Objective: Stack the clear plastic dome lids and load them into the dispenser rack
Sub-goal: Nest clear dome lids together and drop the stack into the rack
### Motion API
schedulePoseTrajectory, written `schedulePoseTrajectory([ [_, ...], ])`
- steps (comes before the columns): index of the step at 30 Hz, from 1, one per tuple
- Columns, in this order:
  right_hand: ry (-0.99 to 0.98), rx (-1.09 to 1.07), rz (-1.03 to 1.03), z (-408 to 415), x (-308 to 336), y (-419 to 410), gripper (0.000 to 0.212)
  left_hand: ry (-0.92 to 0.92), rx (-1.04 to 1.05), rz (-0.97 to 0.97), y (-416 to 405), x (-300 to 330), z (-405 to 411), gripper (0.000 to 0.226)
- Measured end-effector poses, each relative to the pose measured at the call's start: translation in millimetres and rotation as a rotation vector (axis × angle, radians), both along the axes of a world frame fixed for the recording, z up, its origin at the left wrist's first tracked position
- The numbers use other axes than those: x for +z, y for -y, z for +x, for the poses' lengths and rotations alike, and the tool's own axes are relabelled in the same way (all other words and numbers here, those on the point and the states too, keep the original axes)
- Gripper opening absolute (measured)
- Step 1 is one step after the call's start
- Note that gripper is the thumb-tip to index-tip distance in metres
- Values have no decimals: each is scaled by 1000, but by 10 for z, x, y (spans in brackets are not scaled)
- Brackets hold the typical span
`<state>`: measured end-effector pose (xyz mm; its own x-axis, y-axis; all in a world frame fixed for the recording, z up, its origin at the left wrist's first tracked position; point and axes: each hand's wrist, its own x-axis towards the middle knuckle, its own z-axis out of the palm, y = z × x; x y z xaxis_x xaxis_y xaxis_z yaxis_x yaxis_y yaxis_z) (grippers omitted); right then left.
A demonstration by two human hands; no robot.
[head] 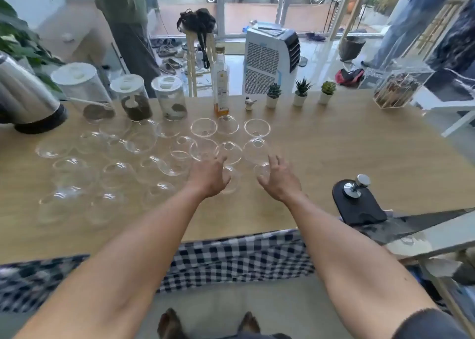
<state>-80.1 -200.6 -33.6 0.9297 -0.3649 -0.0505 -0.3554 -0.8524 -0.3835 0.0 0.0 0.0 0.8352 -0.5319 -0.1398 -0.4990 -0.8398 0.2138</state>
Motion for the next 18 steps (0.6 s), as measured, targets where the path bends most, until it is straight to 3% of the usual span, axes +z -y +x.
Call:
schedulePoseTrajectory([
  [4, -77, 38, 16, -36, -177, 125, 91, 39, 44, 64, 76, -197, -139, 55],
  [7, -94, 55, 11, -32, -326, 197, 92, 20, 75, 79, 138, -317, -146, 57],
  [13, 85, 43, 127, -131, -438, 328, 83, 16, 75, 94, 215, -400, -193, 42],
  [18, 287, -56, 362, 148, -244, 403, 85, -44, 109, -109, 184, -403, -278, 27],
])
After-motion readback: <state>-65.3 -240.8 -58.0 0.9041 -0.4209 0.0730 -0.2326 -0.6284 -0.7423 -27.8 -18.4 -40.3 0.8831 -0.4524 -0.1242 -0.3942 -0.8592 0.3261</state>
